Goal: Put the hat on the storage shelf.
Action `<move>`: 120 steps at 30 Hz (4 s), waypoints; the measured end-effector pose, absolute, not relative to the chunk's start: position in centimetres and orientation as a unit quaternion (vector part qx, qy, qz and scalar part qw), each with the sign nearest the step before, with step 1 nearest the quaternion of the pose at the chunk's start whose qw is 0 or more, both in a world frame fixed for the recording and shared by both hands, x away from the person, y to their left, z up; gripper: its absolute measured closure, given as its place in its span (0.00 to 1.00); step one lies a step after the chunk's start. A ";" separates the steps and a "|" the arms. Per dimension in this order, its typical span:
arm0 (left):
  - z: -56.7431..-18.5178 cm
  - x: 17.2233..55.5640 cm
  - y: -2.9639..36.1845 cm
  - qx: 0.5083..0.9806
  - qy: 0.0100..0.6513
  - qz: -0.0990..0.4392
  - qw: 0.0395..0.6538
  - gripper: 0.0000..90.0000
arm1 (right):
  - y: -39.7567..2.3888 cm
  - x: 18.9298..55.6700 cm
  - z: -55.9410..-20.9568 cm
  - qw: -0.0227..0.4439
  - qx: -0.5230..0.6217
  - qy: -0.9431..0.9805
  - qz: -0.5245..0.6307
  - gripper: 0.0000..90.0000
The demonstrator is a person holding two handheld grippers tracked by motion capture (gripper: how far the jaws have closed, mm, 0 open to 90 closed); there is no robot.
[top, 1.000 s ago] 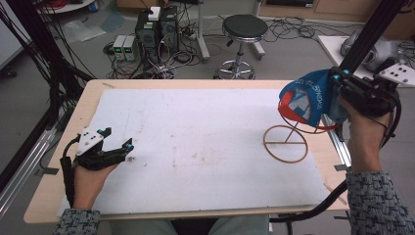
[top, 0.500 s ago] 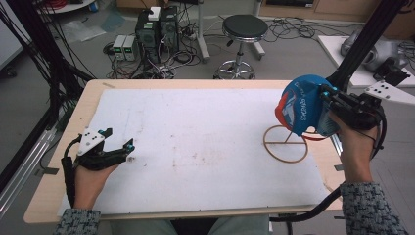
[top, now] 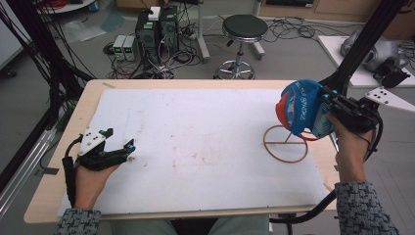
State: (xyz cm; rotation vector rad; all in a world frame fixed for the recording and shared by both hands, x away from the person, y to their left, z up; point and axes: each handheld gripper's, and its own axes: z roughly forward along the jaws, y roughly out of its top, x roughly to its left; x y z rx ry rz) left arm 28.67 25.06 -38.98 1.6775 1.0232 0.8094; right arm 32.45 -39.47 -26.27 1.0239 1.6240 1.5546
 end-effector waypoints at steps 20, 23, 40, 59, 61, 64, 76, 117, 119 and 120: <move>-39.0 28.7 25.0 0.692 0.418 0.332 0.486 0.21 | -40.5 31.7 -27.5 0.326 0.393 0.603 0.613 0.81; -39.0 28.7 25.0 0.692 0.418 0.332 0.486 0.21 | -40.6 31.7 -27.7 0.327 0.393 0.601 0.614 0.78; -39.0 28.7 25.0 0.691 0.419 0.332 0.487 0.21 | -40.6 31.0 -27.5 0.355 0.381 0.596 0.612 0.62; -38.8 28.6 25.3 0.689 0.420 0.333 0.488 0.21 | -38.6 30.0 -26.6 0.389 0.402 0.560 0.611 0.30; -38.8 28.6 25.3 0.688 0.420 0.333 0.489 0.21 | -38.2 29.9 -26.5 0.390 0.401 0.557 0.614 0.27; -38.7 28.6 25.3 0.687 0.420 0.335 0.489 0.21 | -37.5 29.6 -26.2 0.389 0.400 0.555 0.617 0.24; -38.6 28.7 25.3 0.687 0.417 0.334 0.492 0.21 | -33.7 28.3 -26.2 0.366 0.359 0.572 0.640 0.17; -38.6 28.7 25.2 0.688 0.415 0.335 0.493 0.21 | -27.0 26.6 -35.9 0.309 0.325 0.670 0.592 0.14; -38.6 28.7 25.2 0.688 0.415 0.335 0.492 0.21 | -27.2 26.6 -36.3 0.305 0.333 0.667 0.593 0.14; -38.6 28.6 25.2 0.688 0.415 0.335 0.492 0.21 | -27.3 26.6 -36.4 0.306 0.333 0.667 0.592 0.14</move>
